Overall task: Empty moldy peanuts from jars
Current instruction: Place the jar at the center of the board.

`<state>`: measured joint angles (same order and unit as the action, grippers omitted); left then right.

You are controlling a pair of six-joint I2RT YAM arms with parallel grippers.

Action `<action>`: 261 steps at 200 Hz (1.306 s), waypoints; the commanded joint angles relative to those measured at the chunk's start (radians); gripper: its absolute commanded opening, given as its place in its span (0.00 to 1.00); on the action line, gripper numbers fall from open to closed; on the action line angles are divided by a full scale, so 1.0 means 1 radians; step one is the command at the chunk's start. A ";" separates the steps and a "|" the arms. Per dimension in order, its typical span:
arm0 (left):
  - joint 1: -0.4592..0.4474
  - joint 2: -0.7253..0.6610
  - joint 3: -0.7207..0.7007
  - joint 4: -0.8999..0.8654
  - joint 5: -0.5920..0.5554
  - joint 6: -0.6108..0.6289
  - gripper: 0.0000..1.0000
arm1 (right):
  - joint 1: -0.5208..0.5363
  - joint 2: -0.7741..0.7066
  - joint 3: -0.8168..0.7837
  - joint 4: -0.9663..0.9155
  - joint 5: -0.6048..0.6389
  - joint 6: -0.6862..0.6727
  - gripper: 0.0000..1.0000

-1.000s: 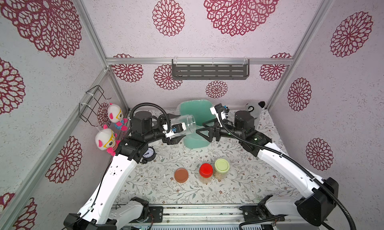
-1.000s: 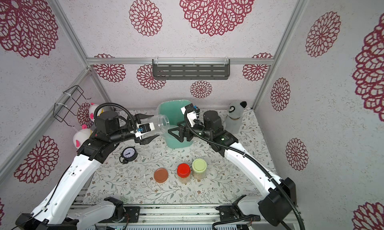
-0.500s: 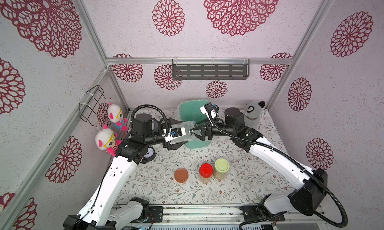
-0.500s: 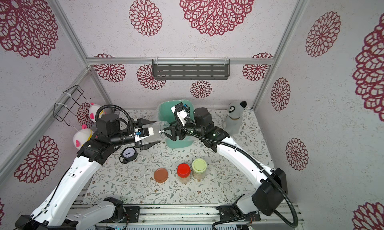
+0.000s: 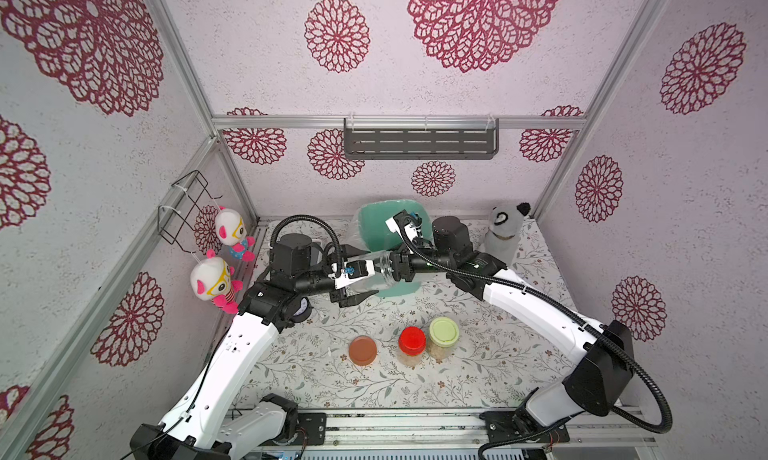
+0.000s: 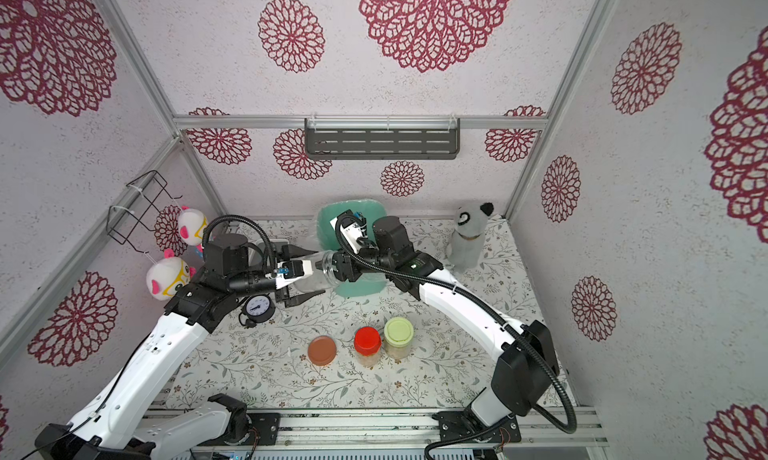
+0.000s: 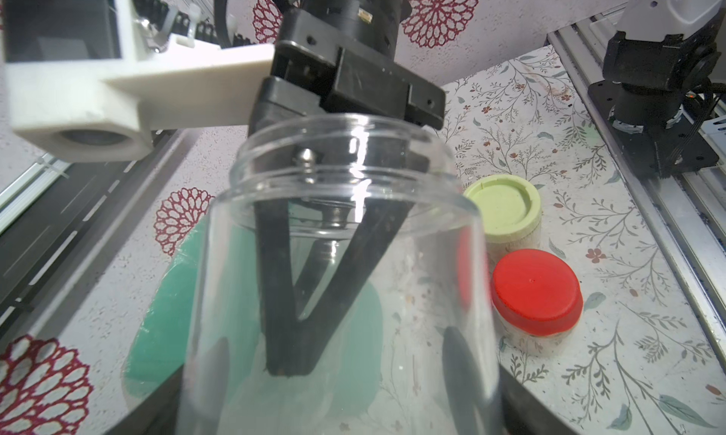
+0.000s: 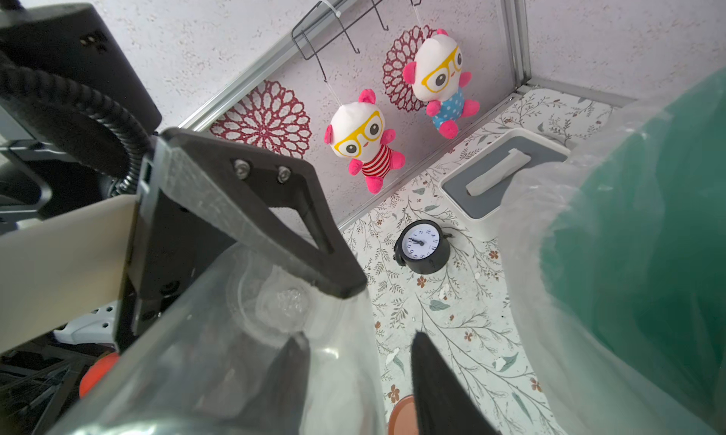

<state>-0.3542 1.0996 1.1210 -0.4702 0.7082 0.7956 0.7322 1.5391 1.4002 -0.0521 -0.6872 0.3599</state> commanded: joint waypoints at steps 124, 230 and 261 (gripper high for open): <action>-0.005 -0.035 -0.024 0.136 -0.036 -0.056 0.14 | -0.010 -0.027 -0.007 0.035 -0.047 0.003 0.03; 0.041 -0.081 -0.136 0.152 -0.166 -0.069 0.97 | -0.059 -0.116 -0.058 0.054 0.014 0.021 0.00; 0.068 -0.134 -0.185 0.197 -0.175 -0.121 0.97 | -0.065 -0.131 -0.037 -0.079 0.059 -0.053 0.00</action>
<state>-0.3103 1.0107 0.9649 -0.3313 0.5495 0.7277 0.6739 1.4769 1.3190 -0.0765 -0.6540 0.3580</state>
